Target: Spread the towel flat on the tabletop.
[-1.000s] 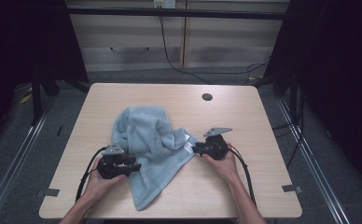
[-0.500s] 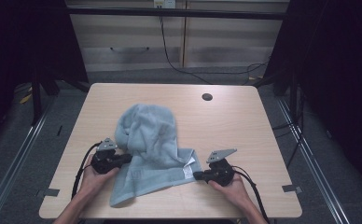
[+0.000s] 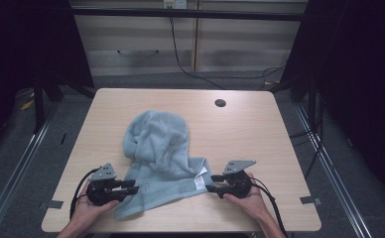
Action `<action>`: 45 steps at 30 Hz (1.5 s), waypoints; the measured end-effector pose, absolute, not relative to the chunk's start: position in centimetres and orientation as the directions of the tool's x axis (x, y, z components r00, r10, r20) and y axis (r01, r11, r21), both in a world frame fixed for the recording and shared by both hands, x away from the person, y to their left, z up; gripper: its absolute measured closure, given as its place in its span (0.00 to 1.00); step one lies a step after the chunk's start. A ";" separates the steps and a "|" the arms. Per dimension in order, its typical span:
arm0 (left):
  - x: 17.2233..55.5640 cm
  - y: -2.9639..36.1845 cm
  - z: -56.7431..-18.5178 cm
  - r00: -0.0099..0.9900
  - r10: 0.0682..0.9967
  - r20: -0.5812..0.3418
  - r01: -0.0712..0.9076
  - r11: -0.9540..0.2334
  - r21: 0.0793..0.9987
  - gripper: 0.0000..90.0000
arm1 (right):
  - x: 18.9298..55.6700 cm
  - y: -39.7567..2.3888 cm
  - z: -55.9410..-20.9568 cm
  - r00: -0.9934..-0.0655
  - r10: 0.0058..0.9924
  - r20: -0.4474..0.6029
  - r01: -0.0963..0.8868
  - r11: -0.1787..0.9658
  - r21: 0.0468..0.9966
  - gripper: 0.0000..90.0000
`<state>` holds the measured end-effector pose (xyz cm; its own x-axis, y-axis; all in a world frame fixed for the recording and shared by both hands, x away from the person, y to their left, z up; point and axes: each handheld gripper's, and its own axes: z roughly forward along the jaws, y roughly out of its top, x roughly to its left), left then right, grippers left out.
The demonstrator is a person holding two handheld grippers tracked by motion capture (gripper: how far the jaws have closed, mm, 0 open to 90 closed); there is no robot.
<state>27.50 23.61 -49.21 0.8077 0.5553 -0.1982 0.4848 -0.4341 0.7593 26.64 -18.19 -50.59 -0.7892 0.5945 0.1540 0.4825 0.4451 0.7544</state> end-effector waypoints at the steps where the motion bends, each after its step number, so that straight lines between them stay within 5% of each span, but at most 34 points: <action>1: 27.8 23.5 -49.4 0.803 0.560 -0.201 0.493 -0.435 0.754 0.72 | 26.7 -18.1 -50.8 -0.791 0.589 0.166 0.482 0.433 0.762 0.49; 15: 30.4 23.7 -50.6 0.767 0.604 -0.218 0.531 -0.407 0.743 0.74 | 27.2 -17.3 -50.9 -0.801 0.588 0.114 0.450 0.464 0.763 0.46; 18: 30.4 23.7 -50.6 0.763 0.609 -0.215 0.533 -0.405 0.743 0.74 | 26.8 -16.9 -50.9 -0.800 0.598 0.038 0.414 0.506 0.757 0.54; 22: 30.4 23.7 -50.6 0.764 0.608 -0.215 0.531 -0.405 0.744 0.73 | 26.5 -16.7 -50.8 -0.799 0.599 0.050 0.424 0.503 0.753 0.87; 25: 30.3 23.8 -50.4 0.761 0.614 -0.208 0.527 -0.399 0.750 0.68 | 26.8 -16.9 -50.8 -0.788 0.609 0.092 0.454 0.474 0.755 0.93; 34: 26.4 24.3 -48.1 0.851 0.489 -0.192 0.433 -0.445 0.784 0.61 | 26.8 -18.7 -48.4 -0.755 0.640 0.143 0.461 0.363 0.810 0.94; 45: 24.7 23.2 -50.0 0.899 0.402 -0.176 0.393 -0.559 0.730 0.44 | 26.6 -20.2 -47.5 -0.724 0.674 0.148 0.468 0.321 0.824 0.94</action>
